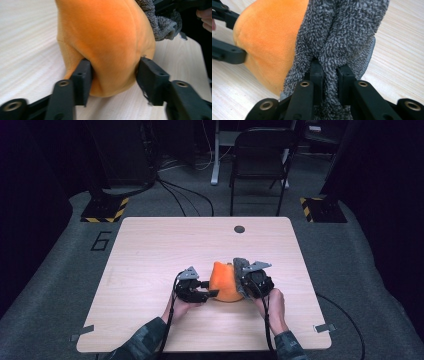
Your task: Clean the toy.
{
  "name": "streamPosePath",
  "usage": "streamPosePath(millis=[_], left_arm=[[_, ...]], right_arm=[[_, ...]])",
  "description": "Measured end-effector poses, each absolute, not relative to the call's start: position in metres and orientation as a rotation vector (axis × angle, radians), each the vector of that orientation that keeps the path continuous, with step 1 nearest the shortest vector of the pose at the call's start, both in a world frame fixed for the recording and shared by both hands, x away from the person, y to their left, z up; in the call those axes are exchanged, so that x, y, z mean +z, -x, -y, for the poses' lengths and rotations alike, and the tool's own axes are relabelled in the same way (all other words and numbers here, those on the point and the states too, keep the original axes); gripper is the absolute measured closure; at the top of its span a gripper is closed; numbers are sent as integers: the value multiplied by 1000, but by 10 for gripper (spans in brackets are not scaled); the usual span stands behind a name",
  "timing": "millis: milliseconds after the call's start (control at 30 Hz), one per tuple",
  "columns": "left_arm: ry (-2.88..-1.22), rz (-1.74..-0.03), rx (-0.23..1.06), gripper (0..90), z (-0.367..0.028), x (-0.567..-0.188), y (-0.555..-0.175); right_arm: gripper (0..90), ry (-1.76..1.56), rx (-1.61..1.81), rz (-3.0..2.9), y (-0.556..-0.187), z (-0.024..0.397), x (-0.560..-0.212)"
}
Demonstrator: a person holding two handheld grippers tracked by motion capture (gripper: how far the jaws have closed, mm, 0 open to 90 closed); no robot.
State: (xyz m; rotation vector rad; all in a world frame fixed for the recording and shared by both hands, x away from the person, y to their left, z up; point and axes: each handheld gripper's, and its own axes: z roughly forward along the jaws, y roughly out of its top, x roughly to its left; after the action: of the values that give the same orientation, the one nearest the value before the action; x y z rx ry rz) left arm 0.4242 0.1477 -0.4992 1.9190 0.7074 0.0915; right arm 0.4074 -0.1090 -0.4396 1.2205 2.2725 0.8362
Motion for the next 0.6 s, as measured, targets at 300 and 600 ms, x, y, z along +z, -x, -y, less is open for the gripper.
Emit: streamPosePath(millis=[300,600], left_arm=[[-2003,-600,202,215,-160,-499,-422],[-2071,-564,252,189,-149,-513,-430]], right_arm=[[780,-1215,839,-2278,-408,111,-440],[780,-1222,839,-2272,-409,111,-440]])
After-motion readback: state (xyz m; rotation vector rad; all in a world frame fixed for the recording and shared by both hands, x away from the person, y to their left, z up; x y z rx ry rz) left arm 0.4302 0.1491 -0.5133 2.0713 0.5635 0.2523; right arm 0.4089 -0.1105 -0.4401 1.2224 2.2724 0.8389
